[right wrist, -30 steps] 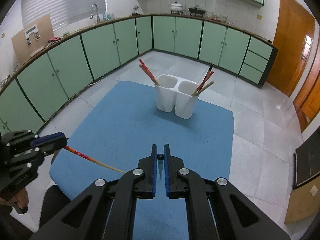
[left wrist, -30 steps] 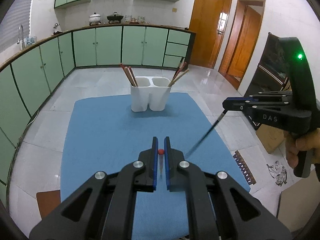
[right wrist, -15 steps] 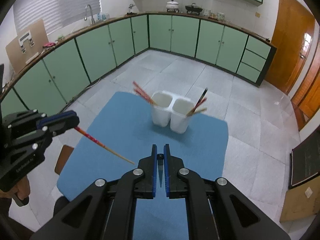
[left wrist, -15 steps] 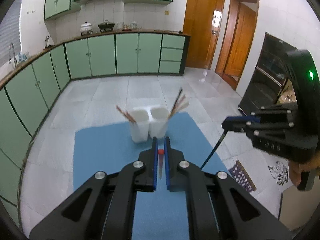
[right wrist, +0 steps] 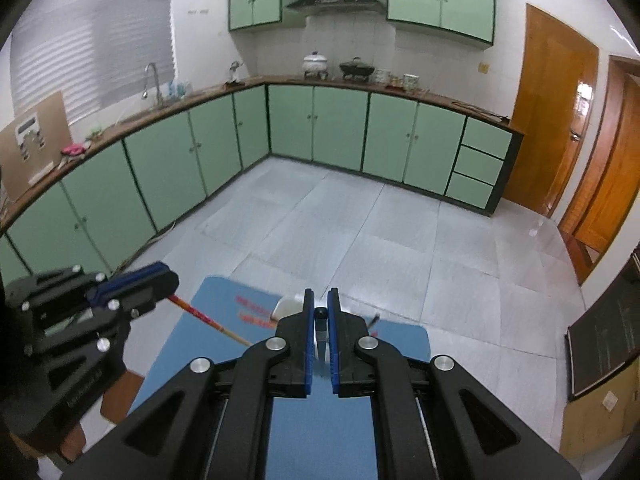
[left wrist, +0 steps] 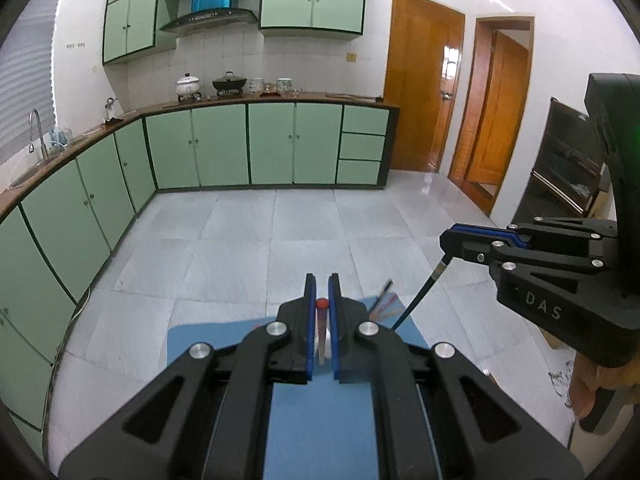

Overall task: Organize utensils
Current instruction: 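Carry both held chopsticks up to the white holder, then open both tools to drop the chopsticks into the white holder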

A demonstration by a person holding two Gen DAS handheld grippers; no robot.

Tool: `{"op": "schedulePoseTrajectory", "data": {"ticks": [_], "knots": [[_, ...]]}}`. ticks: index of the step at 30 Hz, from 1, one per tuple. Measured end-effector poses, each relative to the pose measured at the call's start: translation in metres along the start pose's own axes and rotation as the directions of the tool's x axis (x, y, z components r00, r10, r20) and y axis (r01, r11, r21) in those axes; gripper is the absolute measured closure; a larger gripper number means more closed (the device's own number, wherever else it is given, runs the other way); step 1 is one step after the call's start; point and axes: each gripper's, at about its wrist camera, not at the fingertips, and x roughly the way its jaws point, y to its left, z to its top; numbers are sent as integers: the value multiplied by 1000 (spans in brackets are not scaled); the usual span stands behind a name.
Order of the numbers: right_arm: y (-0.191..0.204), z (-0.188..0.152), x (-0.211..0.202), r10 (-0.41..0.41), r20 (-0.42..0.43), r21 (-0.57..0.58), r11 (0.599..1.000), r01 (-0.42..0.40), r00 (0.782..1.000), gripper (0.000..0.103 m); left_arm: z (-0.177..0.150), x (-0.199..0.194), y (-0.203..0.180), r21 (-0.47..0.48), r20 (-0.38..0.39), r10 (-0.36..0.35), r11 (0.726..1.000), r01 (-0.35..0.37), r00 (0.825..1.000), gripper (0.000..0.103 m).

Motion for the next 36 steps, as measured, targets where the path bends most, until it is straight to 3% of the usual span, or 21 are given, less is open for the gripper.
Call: {"op": "schedulePoseTrajectory", "data": {"ticks": [6,11,24,25,28,31,34,36], "knots": [[-11,14,39,-33,20,54,998,32,999,97,11,37,9,-26,20,20,999,-20,1000,98],[-25,7,89,-37,-7,93,995,38,999,97,5,81,22,-47,9,37,998,-36,999,98],[-52,-25,171,-3,-108,149,989,20,994,95,-23,169,48,-80,-106,32,996,-41,994,96],[-51,-23,173,-11,-107,148,989,27,994,94,-26,171,49,-77,-107,40,996,-48,993,92],[-57,-26,167,-31,-83,153,987,43,996,83,-27,168,51,-71,-92,59,995,-66,994,64],[-66,-28,156,-29,-57,168,985,38,998,80,-28,158,54,-71,-82,61,995,-67,995,54],[-74,-32,140,-62,-26,166,984,65,998,68,-32,146,57,-57,-73,83,994,-88,994,40],[-79,-36,127,-79,-5,175,981,79,997,55,-37,135,59,-51,-72,102,993,-106,992,34]]}}
